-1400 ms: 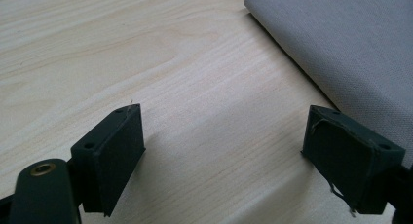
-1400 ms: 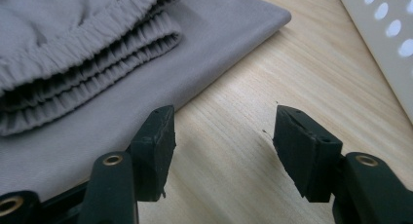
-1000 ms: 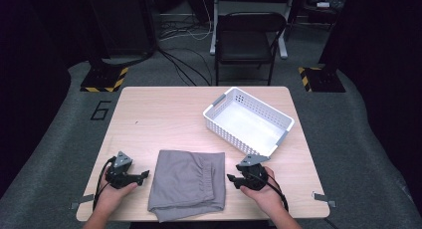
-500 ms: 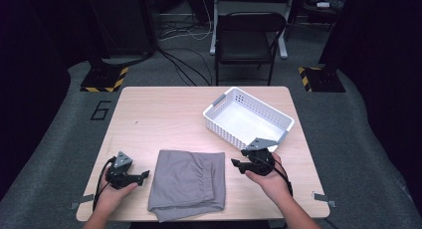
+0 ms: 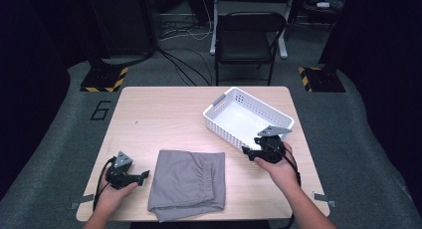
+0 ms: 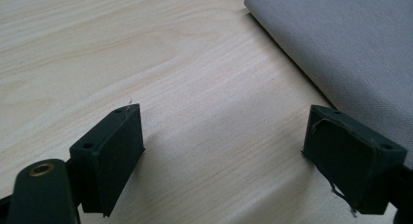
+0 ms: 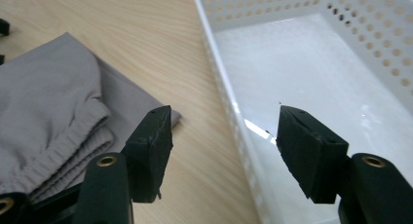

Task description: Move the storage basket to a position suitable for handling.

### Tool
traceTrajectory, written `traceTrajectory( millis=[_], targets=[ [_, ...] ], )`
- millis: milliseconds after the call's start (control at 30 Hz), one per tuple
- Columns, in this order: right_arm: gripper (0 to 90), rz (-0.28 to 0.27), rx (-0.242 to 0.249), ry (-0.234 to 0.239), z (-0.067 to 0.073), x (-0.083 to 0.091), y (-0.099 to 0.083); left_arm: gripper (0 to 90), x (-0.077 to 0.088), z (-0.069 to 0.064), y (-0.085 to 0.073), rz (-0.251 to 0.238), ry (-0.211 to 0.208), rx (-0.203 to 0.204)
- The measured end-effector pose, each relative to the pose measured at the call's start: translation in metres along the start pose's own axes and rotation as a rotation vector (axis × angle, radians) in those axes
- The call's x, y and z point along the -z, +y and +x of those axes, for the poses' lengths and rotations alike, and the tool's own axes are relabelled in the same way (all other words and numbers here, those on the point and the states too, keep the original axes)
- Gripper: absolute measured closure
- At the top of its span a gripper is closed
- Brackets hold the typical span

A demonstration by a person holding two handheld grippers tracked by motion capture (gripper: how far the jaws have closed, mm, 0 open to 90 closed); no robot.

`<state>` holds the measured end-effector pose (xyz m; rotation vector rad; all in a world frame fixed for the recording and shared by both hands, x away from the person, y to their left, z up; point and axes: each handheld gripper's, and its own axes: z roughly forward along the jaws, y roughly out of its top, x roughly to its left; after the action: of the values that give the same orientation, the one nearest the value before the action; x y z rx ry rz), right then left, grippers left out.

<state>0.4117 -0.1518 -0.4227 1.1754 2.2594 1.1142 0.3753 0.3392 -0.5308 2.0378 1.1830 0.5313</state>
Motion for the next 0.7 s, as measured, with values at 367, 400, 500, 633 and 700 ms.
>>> traceTrajectory(
  millis=[367, 400, 500, 633, 700],
  targets=[
    [36.6, 0.025, -0.05, -0.114, -0.039, 0.009, -0.009, 14.2, 0.0, 0.0, 0.0, 0.0, 0.0, 0.0],
    [36.6, 0.023, -0.069, -0.126, -0.042, 0.01, -0.011, 14.2, 0.0, 0.0, 0.0, -0.004, 0.0, 0.001],
    [36.2, 0.032, -0.086, -0.155, -0.051, 0.011, -0.015, 14.2, 0.0, 0.0, 0.0, -0.004, 0.0, 0.001],
    [35.9, 0.032, -0.116, -0.177, -0.058, 0.012, -0.02, 14.2, 0.0, 0.0, 0.0, -0.003, 0.0, 0.0],
    [35.5, 0.036, -0.118, -0.184, -0.06, 0.013, -0.021, 14.2, 0.0, 0.0, 0.0, -0.003, 0.0, 0.0]
  ],
)
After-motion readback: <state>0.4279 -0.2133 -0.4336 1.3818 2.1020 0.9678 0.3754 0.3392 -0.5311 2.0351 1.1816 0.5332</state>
